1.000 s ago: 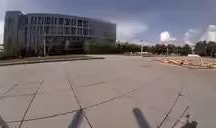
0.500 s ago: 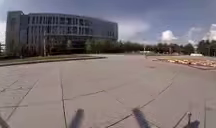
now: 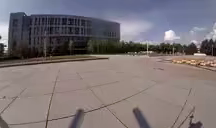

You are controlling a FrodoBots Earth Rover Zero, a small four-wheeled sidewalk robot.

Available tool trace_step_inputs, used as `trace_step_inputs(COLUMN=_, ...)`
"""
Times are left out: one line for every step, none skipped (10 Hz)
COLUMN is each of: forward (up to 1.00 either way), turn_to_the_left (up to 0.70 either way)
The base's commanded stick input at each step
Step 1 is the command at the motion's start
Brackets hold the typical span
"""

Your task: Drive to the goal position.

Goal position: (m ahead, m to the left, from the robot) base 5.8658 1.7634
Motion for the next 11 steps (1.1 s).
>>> trace_step_inputs(forward=1.0, turn_to_the_left=-0.02)
trace_step_inputs(forward=1.0, turn_to_the_left=-0.02)
trace_step_inputs(forward=1.0, turn_to_the_left=-0.02)
trace_step_inputs(forward=1.0, turn_to_the_left=-0.02)
trace_step_inputs(forward=1.0, turn_to_the_left=-0.02)
trace_step_inputs(forward=1.0, turn_to_the_left=-0.23)
trace_step_inputs(forward=1.0, turn_to_the_left=-0.41)
trace_step_inputs(forward=1.0, turn_to_the_left=-0.41)
trace_step_inputs(forward=1.0, turn_to_the_left=-0.41)
trace_step_inputs(forward=1.0, turn_to_the_left=-0.25)
trace_step_inputs(forward=1.0, turn_to_the_left=-0.02)
